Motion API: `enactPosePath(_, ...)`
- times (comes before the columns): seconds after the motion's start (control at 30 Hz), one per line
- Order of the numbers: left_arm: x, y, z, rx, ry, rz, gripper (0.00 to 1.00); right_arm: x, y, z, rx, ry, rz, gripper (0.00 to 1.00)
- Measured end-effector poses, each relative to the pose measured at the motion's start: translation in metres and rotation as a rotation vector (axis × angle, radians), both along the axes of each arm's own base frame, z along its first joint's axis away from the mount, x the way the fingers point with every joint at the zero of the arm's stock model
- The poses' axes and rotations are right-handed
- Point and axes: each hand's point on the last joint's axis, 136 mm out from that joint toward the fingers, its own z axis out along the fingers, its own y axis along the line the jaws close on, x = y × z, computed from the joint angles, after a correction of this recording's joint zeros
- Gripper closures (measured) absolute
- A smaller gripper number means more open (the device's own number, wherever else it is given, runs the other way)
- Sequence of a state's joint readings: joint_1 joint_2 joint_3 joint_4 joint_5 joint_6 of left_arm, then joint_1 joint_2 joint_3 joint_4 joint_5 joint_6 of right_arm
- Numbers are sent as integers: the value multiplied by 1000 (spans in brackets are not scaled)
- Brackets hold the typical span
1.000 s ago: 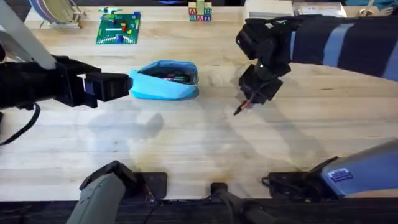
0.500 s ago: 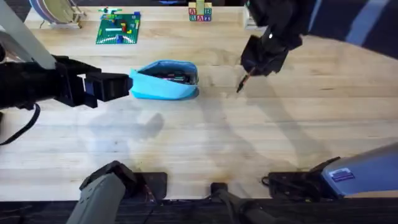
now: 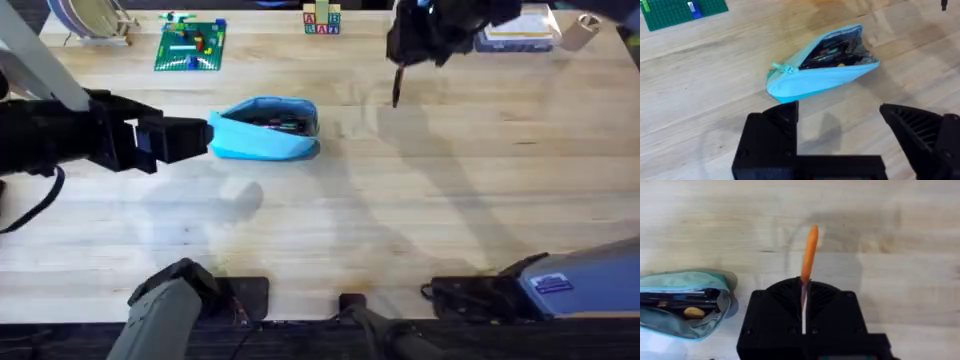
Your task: Unzip the bag, pick up the pens from the table one at a time and place them inside, then zip the bag closed.
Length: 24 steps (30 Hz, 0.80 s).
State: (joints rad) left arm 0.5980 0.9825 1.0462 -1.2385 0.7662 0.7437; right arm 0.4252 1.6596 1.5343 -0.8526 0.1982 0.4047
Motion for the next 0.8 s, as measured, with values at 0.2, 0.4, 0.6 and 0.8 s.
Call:
enactPosePath(0.2, 0, 0, 0, 0, 0, 0, 6, 16, 8, 33, -20, -98, 102, 969)
enactPosePath(0.4, 0, 0, 0, 0, 0, 0, 6, 22, 41, 60, 17, -187, 379, 969)
enactPosePath(0.6, 0, 0, 0, 0, 0, 0, 6, 12, 71, 67, 41, -235, 666, 969)
enactPosePath(0.8, 0, 0, 0, 0, 0, 0, 7, -4, 93, 72, 54, -293, 932, 969)
